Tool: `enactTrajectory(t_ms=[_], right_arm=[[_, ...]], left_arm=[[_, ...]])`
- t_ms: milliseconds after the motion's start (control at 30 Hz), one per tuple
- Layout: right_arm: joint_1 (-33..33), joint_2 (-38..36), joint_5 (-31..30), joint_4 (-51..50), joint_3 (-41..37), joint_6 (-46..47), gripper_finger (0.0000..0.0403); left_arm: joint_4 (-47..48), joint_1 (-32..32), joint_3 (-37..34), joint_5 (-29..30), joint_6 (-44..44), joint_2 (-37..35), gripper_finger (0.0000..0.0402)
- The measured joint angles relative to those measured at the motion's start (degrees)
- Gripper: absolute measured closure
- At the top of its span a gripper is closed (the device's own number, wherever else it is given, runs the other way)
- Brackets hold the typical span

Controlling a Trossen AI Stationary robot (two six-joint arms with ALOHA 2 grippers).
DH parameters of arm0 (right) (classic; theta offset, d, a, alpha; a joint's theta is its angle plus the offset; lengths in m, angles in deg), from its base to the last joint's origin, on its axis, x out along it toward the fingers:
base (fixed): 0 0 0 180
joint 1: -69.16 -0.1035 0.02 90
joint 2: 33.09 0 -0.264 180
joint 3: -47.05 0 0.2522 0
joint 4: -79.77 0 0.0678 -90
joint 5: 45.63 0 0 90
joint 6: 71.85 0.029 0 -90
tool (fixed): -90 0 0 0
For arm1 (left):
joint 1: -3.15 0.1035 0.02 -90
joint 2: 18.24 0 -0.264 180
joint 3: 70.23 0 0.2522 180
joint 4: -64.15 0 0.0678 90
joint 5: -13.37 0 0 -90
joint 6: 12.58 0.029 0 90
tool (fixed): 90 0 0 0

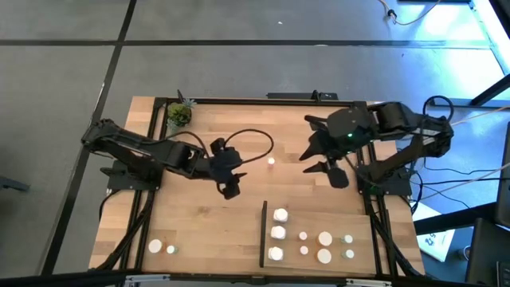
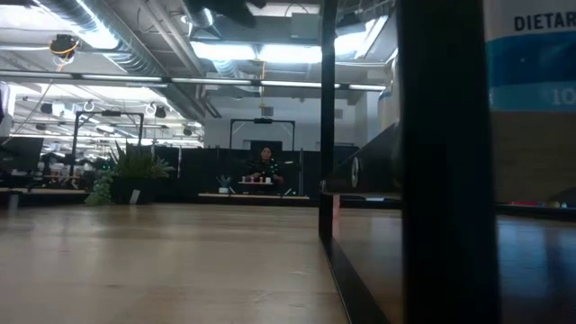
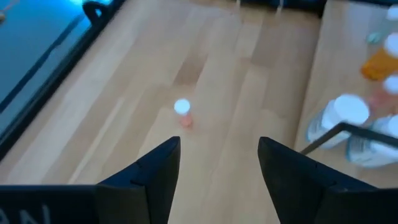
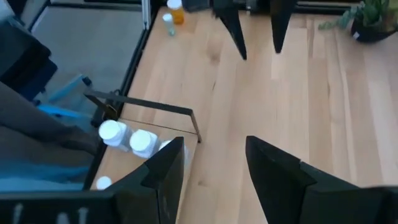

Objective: Pick and place medicine bottles onto shelf by color
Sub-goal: Put the top pink pill bottle on the shelf

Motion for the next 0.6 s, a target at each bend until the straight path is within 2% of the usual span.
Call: enactTrajectory(t_ms=[233, 333, 500, 600], right_arm=[[0.0, 3.2, 0.0, -1.5, 0.0, 0.6, 0.0261], [0.1, 4.6, 0.0, -1.5, 0.0, 0.8, 0.0262], [0.1, 6.8, -0.5, -1.9, 0.0, 0.2, 0.023], [0.0, 8.1, -7.2, -1.9, 0.0, -0.9, 0.02]], left_arm=[[1.5, -1.1, 0.0, 1.5, 0.0, -2.4, 0.0191], [1.1, -1.5, 0.0, 1.7, 0.1, -3.5, 0.0191], [2.5, -1.7, -0.1, 1.5, 0.2, -4.6, 0.0191], [2.2, -2.0, 0.1, 1.6, 0.2, -5.3, 0.0191]])
